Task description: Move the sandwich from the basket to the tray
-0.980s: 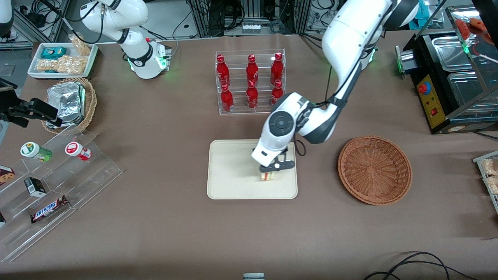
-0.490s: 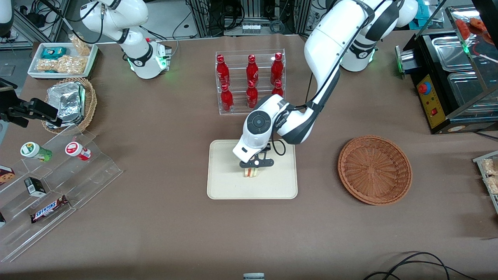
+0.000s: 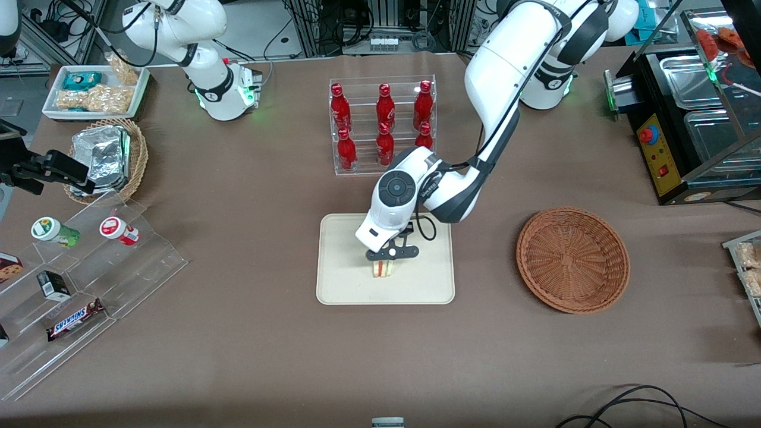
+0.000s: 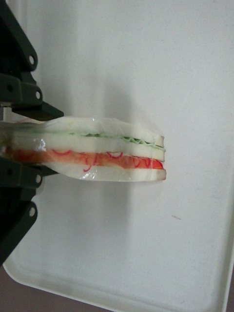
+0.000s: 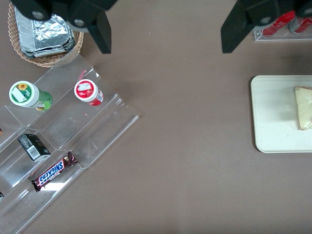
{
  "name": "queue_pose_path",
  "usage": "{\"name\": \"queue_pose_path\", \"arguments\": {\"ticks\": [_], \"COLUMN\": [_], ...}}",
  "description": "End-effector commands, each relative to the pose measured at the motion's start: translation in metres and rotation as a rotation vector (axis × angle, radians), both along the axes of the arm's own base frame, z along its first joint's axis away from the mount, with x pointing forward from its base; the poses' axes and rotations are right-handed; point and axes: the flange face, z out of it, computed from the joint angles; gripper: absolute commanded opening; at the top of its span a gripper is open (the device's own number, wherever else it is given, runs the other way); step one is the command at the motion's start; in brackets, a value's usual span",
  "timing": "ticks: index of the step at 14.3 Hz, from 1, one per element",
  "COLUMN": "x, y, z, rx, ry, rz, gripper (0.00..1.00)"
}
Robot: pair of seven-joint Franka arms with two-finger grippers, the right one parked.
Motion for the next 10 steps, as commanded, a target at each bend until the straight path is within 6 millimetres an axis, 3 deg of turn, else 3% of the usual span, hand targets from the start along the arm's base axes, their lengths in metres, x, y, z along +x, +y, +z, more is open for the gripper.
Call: {"name": "queue_pose_path", "arguments": {"ticks": [1, 4, 6, 8, 10], "x": [0.007, 0.008, 0.019, 0.015, 0.026], "y": [0.003, 0.01, 0.045, 0.065, 0.108], "z": [0.025, 0.077, 0.122, 0.161, 0.178], "rx": [-0.011, -0.021, 0.06, 0.093, 0.113], "ry": [-0.024, -0.065, -0.063, -0.047, -0.028], "rz": [0.037, 0.038, 0.068, 0.09, 0.144], "gripper": [1.0, 1.0, 1.0, 1.0, 1.0]}}
